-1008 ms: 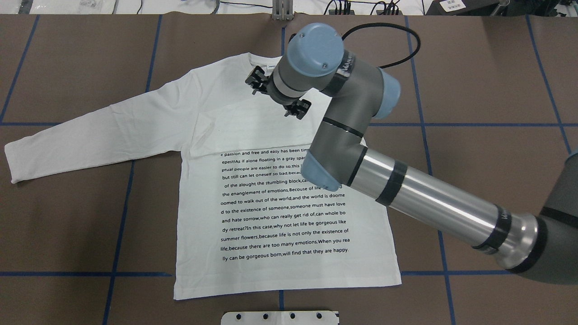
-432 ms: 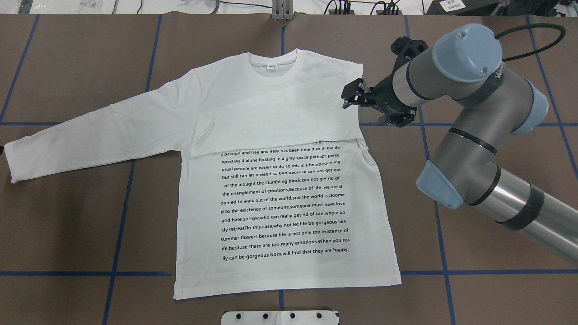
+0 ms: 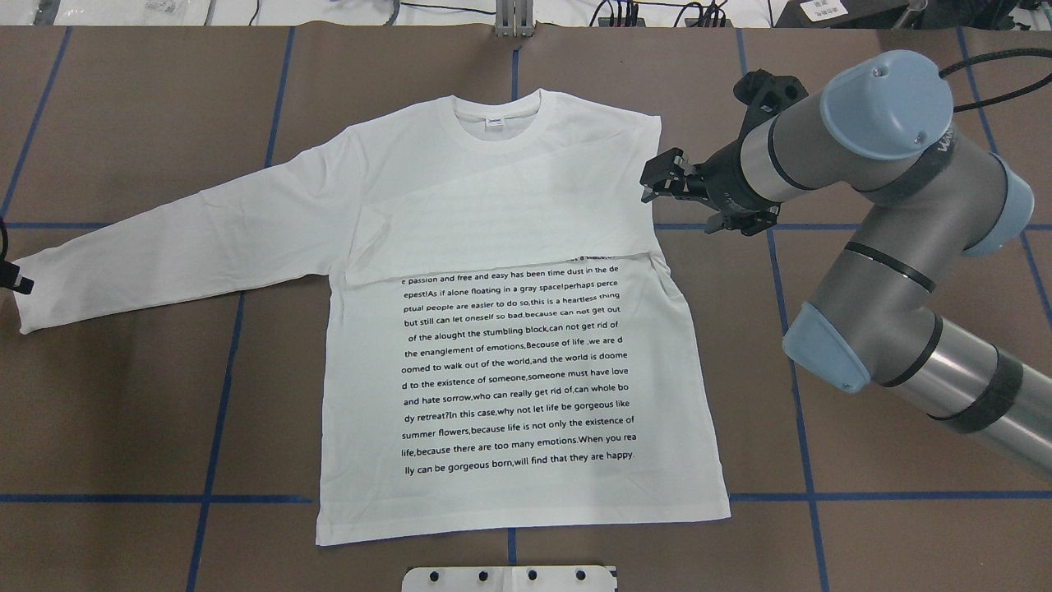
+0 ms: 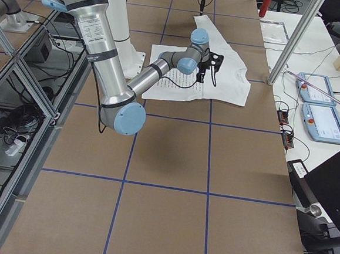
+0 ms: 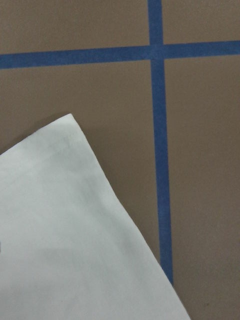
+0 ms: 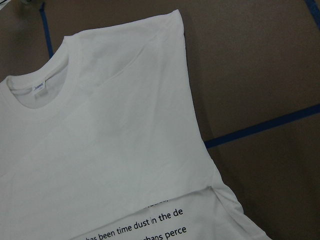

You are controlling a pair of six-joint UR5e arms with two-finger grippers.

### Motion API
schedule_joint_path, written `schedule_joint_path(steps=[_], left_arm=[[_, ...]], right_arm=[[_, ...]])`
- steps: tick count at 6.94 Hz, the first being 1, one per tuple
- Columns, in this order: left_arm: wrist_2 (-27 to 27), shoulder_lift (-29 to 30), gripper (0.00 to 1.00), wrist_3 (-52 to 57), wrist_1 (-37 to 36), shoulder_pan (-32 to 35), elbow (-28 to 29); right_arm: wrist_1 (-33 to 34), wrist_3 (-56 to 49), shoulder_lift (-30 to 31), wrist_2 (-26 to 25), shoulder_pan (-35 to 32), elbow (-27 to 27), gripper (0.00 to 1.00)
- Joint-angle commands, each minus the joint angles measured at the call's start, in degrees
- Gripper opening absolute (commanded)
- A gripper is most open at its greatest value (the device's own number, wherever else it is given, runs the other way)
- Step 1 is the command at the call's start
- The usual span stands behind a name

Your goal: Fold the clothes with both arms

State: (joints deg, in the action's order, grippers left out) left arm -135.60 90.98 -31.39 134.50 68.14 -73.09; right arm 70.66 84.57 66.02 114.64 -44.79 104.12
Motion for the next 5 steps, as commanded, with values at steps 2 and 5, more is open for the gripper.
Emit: schedule_joint_path(steps=[2, 5], left_arm=[[1.48, 0.68, 0.75, -0.16, 0.06, -0.2, 0.76], [1.83, 3.31, 0.74, 0.45, 0.15, -0.2, 2.59]], right_arm=[[0.0, -0.02, 0.42, -0.03, -0.03, 0.21, 0.99], [0.09, 0.07, 1.73, -0.03, -0.12, 2.31, 0.99]])
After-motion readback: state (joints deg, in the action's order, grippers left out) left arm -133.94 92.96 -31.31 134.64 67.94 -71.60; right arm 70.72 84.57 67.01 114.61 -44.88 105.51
